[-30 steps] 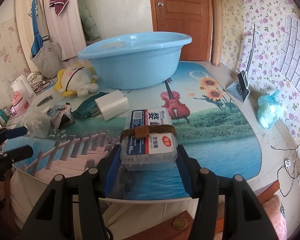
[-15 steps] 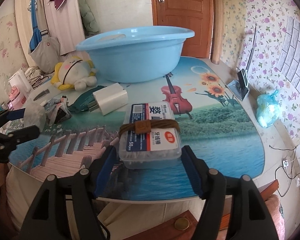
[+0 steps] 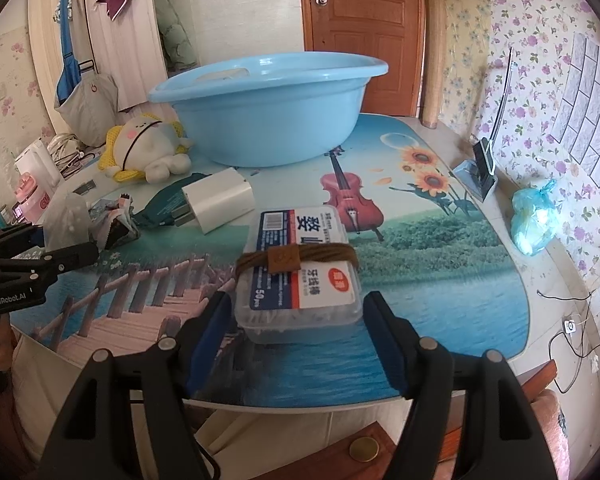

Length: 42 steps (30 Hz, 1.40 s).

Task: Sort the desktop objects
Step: 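Carry the swab bag and string-tied box over the basin and release them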

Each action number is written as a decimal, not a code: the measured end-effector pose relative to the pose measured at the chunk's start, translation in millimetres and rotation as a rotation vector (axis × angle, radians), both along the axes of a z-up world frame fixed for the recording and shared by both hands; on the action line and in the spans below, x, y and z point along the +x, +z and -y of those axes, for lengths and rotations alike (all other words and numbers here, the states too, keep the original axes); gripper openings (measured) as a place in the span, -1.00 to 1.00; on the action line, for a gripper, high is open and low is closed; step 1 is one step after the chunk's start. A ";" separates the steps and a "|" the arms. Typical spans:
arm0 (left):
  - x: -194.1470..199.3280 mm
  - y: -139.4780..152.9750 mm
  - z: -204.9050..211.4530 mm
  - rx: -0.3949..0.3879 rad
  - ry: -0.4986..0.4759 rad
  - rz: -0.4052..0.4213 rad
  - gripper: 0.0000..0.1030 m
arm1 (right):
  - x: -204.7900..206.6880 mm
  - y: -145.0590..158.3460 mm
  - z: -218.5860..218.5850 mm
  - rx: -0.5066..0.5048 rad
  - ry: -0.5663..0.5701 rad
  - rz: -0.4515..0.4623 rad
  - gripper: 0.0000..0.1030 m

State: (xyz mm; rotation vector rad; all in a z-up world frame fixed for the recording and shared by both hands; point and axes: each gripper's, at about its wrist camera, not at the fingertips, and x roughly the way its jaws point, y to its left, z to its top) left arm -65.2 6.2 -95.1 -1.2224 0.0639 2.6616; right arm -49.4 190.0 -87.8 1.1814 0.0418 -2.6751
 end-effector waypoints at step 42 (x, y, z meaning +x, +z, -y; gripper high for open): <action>-31.6 88.4 -18.7 0.040 0.004 -0.135 -0.15 | -13.7 89.1 2.1 -0.178 0.086 -0.262 0.03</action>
